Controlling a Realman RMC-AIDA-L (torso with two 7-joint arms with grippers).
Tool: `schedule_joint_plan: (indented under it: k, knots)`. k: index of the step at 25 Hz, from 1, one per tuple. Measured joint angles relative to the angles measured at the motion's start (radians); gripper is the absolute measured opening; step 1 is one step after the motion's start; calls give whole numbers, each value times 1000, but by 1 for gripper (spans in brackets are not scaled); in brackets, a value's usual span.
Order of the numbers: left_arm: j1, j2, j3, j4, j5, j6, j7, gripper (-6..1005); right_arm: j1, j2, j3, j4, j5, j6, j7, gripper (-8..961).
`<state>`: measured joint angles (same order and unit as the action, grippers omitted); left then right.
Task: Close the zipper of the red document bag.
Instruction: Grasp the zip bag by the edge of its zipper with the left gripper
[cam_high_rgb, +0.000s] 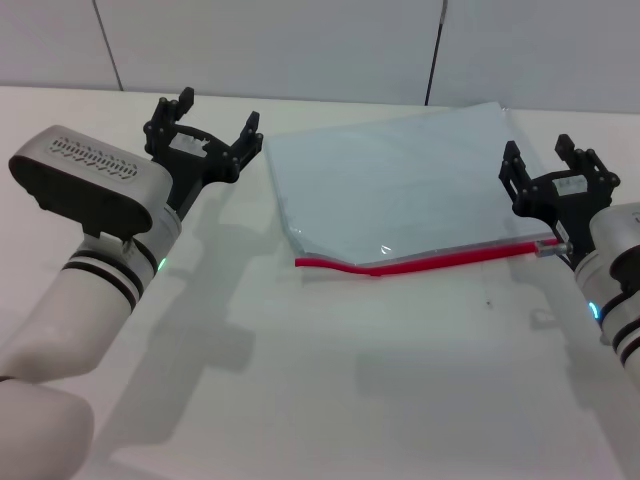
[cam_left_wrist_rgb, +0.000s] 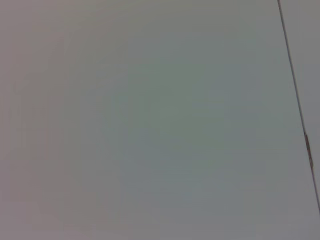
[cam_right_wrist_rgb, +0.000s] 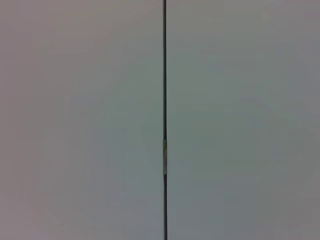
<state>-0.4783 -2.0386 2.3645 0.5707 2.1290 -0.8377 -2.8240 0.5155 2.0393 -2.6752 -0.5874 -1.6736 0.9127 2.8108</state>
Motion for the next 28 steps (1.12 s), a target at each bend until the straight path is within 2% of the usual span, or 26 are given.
schedule_joint_plan:
  k: [28]
  knots:
    - [-61,-2,24,-51,0,35,-1,860,13,1,3,19,2,-36,4,636]
